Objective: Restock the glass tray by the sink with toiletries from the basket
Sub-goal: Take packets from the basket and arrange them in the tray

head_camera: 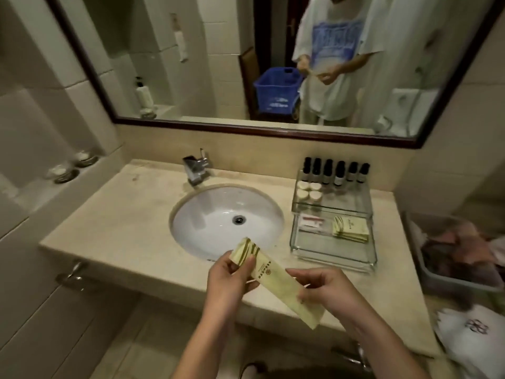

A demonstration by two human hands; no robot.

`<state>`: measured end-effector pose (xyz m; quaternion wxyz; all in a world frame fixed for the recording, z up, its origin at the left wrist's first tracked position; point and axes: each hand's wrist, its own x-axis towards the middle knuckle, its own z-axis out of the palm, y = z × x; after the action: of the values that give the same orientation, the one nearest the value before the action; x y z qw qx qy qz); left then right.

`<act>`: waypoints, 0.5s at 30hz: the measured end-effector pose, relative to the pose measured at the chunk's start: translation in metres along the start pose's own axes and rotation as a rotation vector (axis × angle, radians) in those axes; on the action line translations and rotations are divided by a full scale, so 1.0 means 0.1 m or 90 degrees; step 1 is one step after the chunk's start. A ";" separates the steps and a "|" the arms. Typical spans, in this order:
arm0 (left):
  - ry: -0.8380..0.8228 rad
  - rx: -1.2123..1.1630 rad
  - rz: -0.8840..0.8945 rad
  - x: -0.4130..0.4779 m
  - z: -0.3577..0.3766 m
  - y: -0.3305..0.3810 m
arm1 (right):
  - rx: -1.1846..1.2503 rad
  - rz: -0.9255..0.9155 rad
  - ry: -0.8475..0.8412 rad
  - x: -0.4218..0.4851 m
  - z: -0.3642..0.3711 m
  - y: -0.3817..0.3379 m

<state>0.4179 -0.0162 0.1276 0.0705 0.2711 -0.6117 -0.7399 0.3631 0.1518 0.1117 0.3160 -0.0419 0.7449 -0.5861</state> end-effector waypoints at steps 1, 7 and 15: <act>-0.028 0.011 -0.005 0.16 0.04 0.06 | -0.002 0.002 0.028 0.09 -0.07 -0.04; -0.126 -0.003 -0.019 1.00 0.39 0.37 | 0.068 0.025 0.196 0.54 -0.40 -0.23; -0.150 0.008 -0.133 1.75 0.88 0.03 | 0.308 0.115 0.412 0.94 -0.71 0.08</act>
<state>0.2266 -0.0167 0.0849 -0.0810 0.2447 -0.5891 -0.7658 0.2537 0.1731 0.0731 0.1160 0.2854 0.6475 -0.6970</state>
